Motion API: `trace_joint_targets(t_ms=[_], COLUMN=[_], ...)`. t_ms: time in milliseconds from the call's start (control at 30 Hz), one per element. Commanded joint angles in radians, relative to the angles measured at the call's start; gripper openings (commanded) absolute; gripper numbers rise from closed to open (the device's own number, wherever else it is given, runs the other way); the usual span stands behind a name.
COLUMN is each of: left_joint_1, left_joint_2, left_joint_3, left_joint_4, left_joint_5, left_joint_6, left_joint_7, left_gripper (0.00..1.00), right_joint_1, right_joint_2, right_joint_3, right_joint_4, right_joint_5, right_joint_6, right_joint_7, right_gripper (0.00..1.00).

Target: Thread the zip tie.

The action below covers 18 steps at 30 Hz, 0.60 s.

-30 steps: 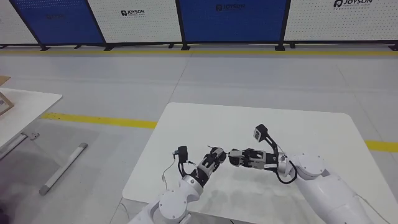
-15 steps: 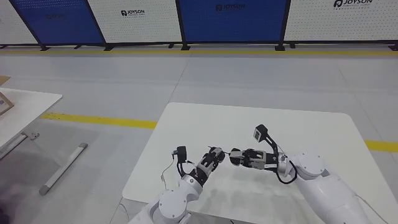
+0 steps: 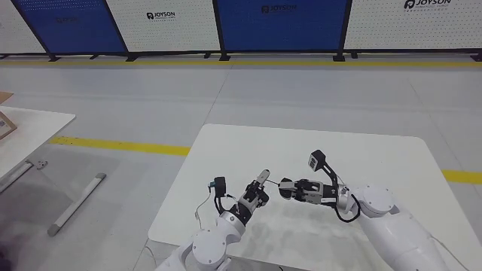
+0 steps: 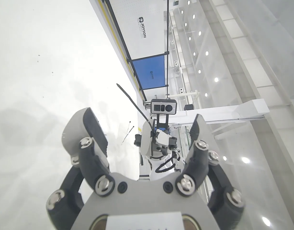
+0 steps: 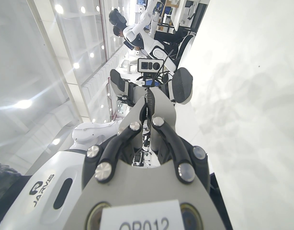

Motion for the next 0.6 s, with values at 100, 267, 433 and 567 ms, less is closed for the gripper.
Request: trace_joint_targets(t_ms=[100, 267, 433, 567], left_joint_1=[-0.008, -0.007, -0.007, -0.009], left_joint_2=[-0.003, -0.008, -0.008, -0.009], left_joint_3=[0.001, -0.008, -0.008, -0.006], left_joint_4=[0.013, 0.014, 0.014, 0.017], left_joint_5=[-0.009, 0.030, 0.030, 0.030], left_joint_6=[-0.010, -0.056, -0.056, -0.055], left_joint_7=[-0.020, 0.058, 0.058, 0.047], left_gripper=[1.00, 1.00, 1.00, 1.00], right_joint_1=[-0.024, -0.025, -0.025, -0.025], right_joint_2=[0.001, 0.001, 0.001, 0.001], right_joint_3=[0.015, 0.029, 0.029, 0.029], right_joint_4=[-0.033, -0.016, -0.016, -0.016], right_joint_5=[0.022, 0.037, 0.037, 0.037], right_joint_6=[0.012, 0.021, 0.021, 0.021], right_joint_7=[0.037, 0.035, 0.035, 0.035], right_gripper=[0.00, 0.00, 0.00, 0.00])
